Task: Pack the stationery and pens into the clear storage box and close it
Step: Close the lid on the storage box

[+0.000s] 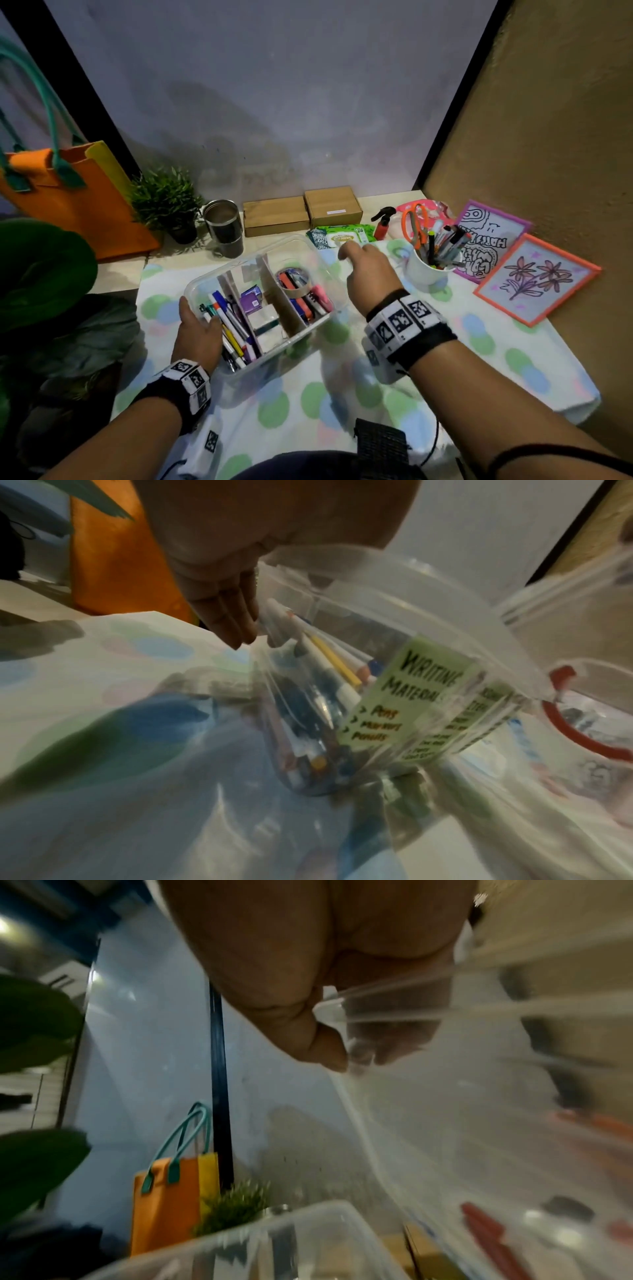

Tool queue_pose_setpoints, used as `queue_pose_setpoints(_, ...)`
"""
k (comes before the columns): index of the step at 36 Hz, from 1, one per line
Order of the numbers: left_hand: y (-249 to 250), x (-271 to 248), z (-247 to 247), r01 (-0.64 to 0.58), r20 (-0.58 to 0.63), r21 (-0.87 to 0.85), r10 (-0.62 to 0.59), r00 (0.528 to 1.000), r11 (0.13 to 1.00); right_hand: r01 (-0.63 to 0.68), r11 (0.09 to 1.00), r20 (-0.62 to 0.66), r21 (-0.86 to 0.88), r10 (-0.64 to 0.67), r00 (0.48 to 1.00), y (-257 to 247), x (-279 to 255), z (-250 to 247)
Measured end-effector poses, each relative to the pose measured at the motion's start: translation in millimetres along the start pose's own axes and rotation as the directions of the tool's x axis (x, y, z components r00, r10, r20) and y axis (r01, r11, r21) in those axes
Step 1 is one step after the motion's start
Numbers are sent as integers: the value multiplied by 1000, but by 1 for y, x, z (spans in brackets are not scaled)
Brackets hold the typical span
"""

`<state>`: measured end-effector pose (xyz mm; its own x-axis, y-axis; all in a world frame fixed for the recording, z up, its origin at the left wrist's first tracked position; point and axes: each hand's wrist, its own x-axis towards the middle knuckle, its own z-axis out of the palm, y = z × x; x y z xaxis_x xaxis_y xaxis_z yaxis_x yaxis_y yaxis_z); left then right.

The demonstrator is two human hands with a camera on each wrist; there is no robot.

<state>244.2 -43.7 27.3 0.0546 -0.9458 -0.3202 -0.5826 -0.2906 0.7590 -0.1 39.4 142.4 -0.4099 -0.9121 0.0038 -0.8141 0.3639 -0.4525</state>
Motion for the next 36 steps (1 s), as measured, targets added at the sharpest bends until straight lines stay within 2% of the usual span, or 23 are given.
queue_pose_setpoints(3,-6,5,-5,-31,37,25,30,999,999,73,993,-150,94,-59,987,-9,7,-17)
queue_pose_setpoints(8,-21,22,-13,-54,47,89,50,998,995,207,919,-386,335,-66,920,-25,13,-33)
queue_pose_setpoints(11,-7,17,-22,-85,23,154,82,996,984,318,848,-498,425,-74,864,-35,14,-40)
queue_pose_setpoints(14,7,16,-29,-152,-32,220,163,986,964,413,723,-572,554,-30,820,-47,14,-45)
queue_pose_setpoints(17,19,20,-31,-219,-59,218,237,970,951,442,565,-563,696,47,825,-55,16,-47)
queue_pose_setpoints(20,36,22,-31,-228,13,87,227,974,970,408,385,-490,828,142,860,-60,20,-50)
queue_pose_setpoints(24,54,26,-22,-82,174,-156,109,979,984,267,173,-310,948,317,896,-58,26,-44)
queue_pose_setpoints(26,62,25,-21,11,194,-311,52,980,950,202,85,-219,976,379,899,-51,30,-34)
queue_pose_setpoints(29,63,24,-21,40,191,-353,30,981,935,106,-11,-91,994,427,900,-35,35,-17)
queue_pose_setpoints(30,60,25,-22,34,178,-339,29,984,940,67,-14,-54,998,437,898,-30,36,-11)
queue_pose_setpoints(32,50,32,-24,29,148,-274,13,989,961,-42,51,13,998,473,881,-17,38,2)
queue_pose_setpoints(36,33,39,-33,20,127,-151,0,992,988,-351,346,119,870,544,830,11,38,31)
